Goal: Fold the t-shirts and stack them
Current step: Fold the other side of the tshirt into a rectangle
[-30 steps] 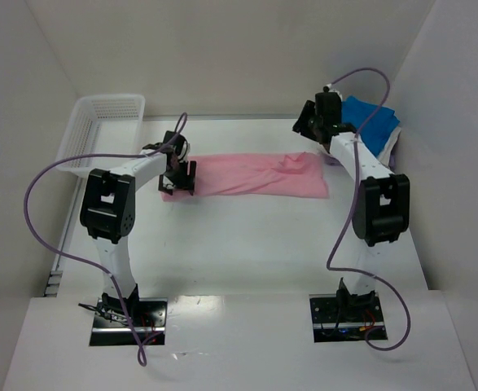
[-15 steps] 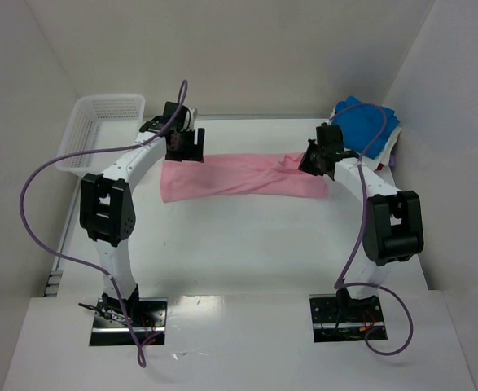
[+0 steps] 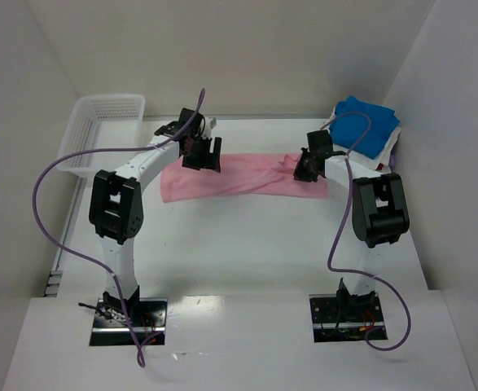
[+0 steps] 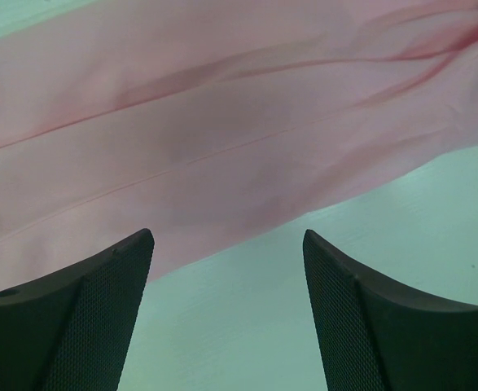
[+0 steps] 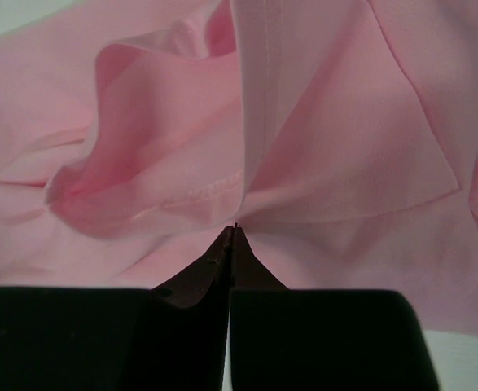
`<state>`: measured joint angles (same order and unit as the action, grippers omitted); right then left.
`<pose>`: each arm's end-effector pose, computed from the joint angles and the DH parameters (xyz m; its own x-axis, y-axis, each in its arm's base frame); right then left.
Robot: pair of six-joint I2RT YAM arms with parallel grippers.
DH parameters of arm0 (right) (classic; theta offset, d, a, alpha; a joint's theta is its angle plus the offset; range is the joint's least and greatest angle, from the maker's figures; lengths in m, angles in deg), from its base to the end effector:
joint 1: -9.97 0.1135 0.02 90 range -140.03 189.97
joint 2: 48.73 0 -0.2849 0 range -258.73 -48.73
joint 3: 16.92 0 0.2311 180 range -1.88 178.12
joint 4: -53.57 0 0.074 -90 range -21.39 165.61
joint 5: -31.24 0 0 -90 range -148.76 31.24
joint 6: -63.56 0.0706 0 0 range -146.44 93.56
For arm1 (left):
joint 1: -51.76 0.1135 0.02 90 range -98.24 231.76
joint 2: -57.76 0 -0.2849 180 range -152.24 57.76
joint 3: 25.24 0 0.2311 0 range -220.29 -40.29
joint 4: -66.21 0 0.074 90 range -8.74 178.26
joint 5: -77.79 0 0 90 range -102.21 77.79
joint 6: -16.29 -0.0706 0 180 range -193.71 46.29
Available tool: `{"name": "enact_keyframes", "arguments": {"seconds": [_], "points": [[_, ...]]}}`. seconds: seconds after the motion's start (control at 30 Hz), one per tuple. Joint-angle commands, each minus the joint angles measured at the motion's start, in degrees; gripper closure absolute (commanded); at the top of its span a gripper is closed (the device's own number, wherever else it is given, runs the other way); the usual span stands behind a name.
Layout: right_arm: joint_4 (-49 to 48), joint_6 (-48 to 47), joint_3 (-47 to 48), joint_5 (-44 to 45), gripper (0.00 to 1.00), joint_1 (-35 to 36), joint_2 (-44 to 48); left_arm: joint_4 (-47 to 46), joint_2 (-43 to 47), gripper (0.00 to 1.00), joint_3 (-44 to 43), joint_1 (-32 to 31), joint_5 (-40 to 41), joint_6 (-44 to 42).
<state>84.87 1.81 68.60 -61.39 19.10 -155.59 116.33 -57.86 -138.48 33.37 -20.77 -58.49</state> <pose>0.3999 0.0676 0.1872 -0.7793 0.3536 -0.5173 0.2076 0.9246 0.3193 0.4347 -0.1556 0.2467 -0.8309 0.0027 -0.5564 0.1864 0.9436 -0.2738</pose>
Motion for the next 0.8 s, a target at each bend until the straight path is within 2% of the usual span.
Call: {"name": "enact_keyframes", "arguments": {"seconds": [0.0,0.3,0.53,0.63,0.7,0.77], "points": [[-1.93,-0.04,5.71,1.91,1.00,0.45,-2.46,-0.62,-1.09,0.18,-0.51,-0.07,-0.50,0.25],[-1.40,0.14,17.23,3.65,0.98,0.45,-10.40,0.53,-2.17,0.18,0.02,0.46,1.45,-0.81],[-2.42,1.46,20.32,2.71,0.96,0.45,-14.51,1.57,-4.14,0.18,0.02,0.46,3.64,-3.93],[-2.54,0.93,21.35,2.71,0.92,0.45,-14.52,1.67,-4.26,0.16,-0.68,0.98,3.64,-11.29],[-0.40,0.54,23.19,3.50,0.86,0.45,-13.40,1.67,-3.73,0.15,-1.47,0.98,3.19,-22.58],[0.36,0.40,23.40,3.50,0.78,0.45,-11.24,-0.24,-2.06,0.11,-0.53,0.42,1.71,-30.39]]}}
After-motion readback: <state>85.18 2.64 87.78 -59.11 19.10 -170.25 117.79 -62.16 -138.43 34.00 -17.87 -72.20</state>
